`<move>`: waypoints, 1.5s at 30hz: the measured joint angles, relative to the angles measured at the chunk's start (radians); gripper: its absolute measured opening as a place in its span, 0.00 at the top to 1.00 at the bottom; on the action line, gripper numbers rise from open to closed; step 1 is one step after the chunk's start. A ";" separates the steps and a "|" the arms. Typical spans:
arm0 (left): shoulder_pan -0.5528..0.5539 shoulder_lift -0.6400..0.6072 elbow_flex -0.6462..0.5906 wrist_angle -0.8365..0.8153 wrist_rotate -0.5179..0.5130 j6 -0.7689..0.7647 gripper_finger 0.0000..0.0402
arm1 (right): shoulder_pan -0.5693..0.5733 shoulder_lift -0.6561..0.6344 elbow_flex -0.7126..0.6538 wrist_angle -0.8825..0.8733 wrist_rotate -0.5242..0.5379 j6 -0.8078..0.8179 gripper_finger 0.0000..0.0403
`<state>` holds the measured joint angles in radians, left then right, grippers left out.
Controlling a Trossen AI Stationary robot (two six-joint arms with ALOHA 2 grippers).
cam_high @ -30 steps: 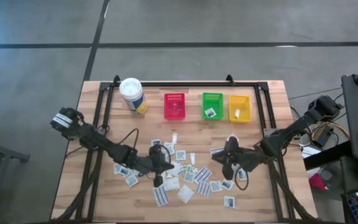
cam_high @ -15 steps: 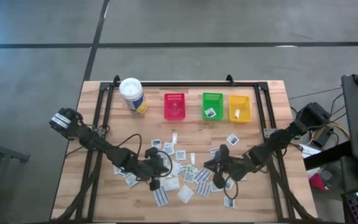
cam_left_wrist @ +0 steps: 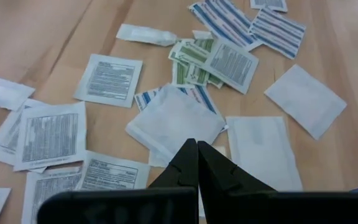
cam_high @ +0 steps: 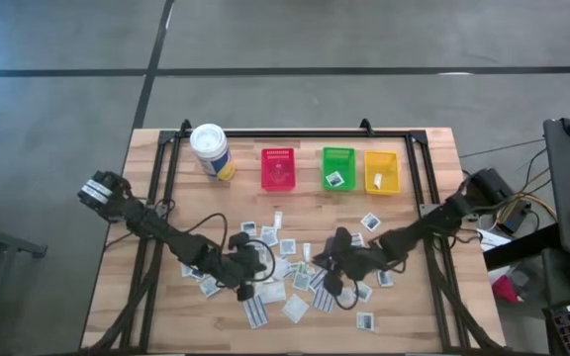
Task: Pick & Place First Aid Supplies
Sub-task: Put the blue bandage in the red bin
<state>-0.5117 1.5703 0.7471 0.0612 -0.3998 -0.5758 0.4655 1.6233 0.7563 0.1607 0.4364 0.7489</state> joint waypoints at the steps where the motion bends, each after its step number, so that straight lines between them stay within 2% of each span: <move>1: 0.000 0.000 0.000 0.003 -0.008 0.000 1.00 | -0.007 0.005 0.000 -0.001 -0.009 0.001 0.87; 8: 0.000 0.000 -0.002 0.011 -0.098 0.001 1.00 | -0.056 0.014 0.022 0.003 -0.020 0.000 0.87; 10: 0.001 0.000 -0.002 0.022 -0.100 -0.002 1.00 | -0.065 0.014 0.031 0.000 -0.024 -0.021 0.87; 14: 0.000 0.000 -0.002 0.049 -0.096 -0.003 1.00 | -0.070 0.014 0.042 0.002 -0.104 -0.071 0.87; 22: 0.000 0.000 -0.002 0.053 -0.098 0.000 1.00 | -0.065 0.015 0.037 0.001 -0.179 -0.047 0.87; 26: 0.001 0.000 -0.002 0.053 -0.028 -0.018 1.00 | -0.053 0.015 0.037 0.002 -0.180 -0.013 0.87; 31: -0.010 0.000 -0.002 0.054 0.155 -0.071 1.00 | -0.045 0.037 0.036 0.016 -0.176 0.009 0.87; 36: -0.050 0.000 -0.003 0.064 0.288 -0.121 1.00 | -0.045 0.109 0.056 0.094 -0.176 0.009 0.87; 45: -0.145 0.000 -0.006 0.069 0.308 -0.223 1.00 | -0.048 0.176 0.131 0.082 -0.180 -0.043 0.87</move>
<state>-0.6563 1.5707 0.7414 0.1299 -0.0918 -0.7987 0.4175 1.7995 0.8876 0.2431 0.2563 0.7056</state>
